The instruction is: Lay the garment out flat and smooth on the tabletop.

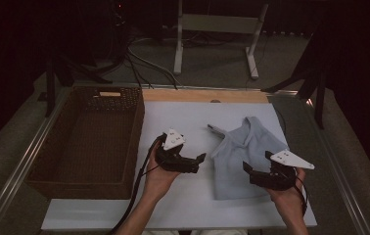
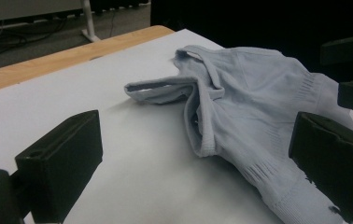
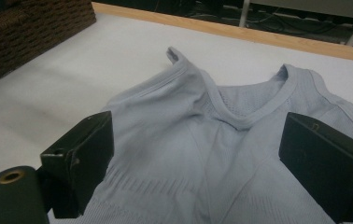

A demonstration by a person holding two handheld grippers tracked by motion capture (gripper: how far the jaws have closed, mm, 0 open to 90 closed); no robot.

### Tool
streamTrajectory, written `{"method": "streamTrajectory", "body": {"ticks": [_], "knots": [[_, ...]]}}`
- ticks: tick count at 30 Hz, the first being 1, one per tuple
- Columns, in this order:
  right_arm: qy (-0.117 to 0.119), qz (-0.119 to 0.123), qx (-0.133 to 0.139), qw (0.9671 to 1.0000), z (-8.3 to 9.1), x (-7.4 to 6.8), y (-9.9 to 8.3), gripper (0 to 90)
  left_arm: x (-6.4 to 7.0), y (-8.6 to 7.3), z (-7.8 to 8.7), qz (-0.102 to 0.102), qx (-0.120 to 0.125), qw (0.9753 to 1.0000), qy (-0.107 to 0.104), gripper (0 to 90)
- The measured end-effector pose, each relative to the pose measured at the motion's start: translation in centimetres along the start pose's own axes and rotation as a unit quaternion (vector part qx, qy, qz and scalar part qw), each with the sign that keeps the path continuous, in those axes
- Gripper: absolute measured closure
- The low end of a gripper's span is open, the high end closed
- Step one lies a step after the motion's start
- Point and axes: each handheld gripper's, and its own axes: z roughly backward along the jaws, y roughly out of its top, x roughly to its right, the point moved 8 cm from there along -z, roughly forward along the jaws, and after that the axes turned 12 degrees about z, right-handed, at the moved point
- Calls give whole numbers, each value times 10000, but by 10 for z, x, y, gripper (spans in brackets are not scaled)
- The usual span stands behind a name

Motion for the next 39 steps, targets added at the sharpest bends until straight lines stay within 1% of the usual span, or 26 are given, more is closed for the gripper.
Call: {"method": "streamTrajectory", "body": {"ticks": [10,18,26,33,39], "knots": [[-23,-15,32,10000,2,1,2,106,5,-7,-16,62,-103,9999,-93,46],[-52,-18,77,10000,3,2,3,106,12,-15,-30,77,-229,9996,-158,46],[-73,-8,85,9999,4,3,3,106,20,-23,-42,88,-368,9990,-237,46],[-83,-17,104,9999,4,4,3,106,24,-29,-50,107,-447,9986,-242,46],[-95,-16,113,9999,4,4,3,106,31,-37,-59,100,-589,9978,-302,46]]}}
